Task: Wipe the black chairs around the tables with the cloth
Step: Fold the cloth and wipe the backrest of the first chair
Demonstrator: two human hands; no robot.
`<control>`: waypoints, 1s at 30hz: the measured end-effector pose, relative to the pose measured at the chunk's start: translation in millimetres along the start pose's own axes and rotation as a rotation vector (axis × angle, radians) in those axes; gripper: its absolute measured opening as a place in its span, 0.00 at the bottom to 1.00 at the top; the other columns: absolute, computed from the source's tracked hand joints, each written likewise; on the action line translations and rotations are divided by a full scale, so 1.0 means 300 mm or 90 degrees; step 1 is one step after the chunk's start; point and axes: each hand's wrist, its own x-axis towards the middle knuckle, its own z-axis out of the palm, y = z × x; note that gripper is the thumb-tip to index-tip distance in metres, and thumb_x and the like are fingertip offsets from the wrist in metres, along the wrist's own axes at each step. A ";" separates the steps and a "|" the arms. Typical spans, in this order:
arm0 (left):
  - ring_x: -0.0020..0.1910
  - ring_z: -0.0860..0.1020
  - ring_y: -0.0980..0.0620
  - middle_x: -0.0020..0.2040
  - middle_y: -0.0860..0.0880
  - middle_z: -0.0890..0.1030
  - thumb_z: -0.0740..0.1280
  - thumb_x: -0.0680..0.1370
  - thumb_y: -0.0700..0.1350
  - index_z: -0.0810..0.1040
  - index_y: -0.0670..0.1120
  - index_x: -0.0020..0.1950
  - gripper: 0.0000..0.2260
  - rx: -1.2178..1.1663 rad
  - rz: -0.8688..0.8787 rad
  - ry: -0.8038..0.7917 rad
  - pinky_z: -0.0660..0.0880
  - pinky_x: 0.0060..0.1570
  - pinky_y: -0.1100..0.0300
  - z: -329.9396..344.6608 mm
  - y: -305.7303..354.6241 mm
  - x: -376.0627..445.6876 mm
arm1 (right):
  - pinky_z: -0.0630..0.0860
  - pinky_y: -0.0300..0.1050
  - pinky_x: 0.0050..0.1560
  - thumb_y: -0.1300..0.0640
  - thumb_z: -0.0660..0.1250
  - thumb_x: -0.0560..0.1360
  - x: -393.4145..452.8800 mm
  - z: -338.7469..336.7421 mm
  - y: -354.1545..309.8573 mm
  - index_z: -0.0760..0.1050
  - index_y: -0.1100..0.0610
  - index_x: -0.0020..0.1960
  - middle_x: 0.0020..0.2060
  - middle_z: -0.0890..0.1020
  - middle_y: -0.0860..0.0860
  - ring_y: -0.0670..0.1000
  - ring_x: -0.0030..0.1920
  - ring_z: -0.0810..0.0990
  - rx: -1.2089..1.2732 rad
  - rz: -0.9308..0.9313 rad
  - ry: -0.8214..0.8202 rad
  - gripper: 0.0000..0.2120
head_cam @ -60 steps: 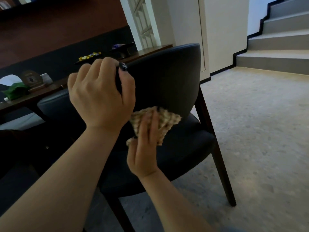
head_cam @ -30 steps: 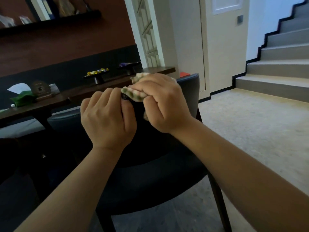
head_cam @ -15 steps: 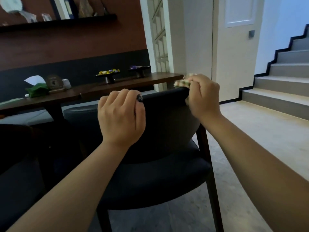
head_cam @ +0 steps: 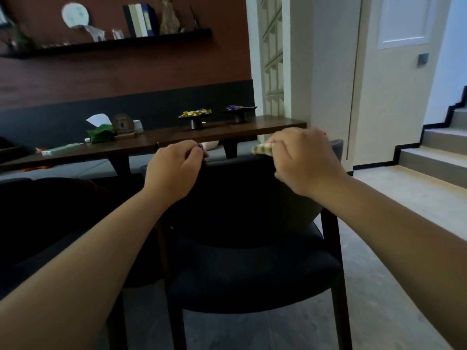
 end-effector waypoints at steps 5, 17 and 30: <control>0.58 0.77 0.47 0.57 0.46 0.80 0.65 0.80 0.44 0.81 0.49 0.55 0.07 0.013 -0.154 -0.287 0.74 0.52 0.56 -0.049 -0.039 0.144 | 0.63 0.42 0.33 0.58 0.58 0.78 0.142 0.039 -0.149 0.66 0.52 0.33 0.31 0.70 0.48 0.45 0.30 0.67 -0.028 0.050 -0.185 0.15; 0.41 0.72 0.47 0.46 0.44 0.73 0.57 0.84 0.46 0.71 0.43 0.63 0.11 0.195 -0.341 -0.377 0.71 0.33 0.58 -0.032 -0.172 0.280 | 0.62 0.33 0.29 0.62 0.53 0.81 0.403 0.242 -0.311 0.76 0.61 0.50 0.34 0.71 0.49 0.47 0.34 0.69 0.094 0.137 -0.450 0.13; 0.62 0.74 0.36 0.64 0.35 0.75 0.58 0.81 0.40 0.71 0.33 0.67 0.17 -0.067 -0.734 -0.126 0.73 0.54 0.50 -0.002 -0.293 0.269 | 0.73 0.43 0.47 0.58 0.55 0.81 0.431 0.319 -0.245 0.78 0.63 0.56 0.48 0.81 0.56 0.57 0.49 0.80 0.480 0.627 -0.482 0.15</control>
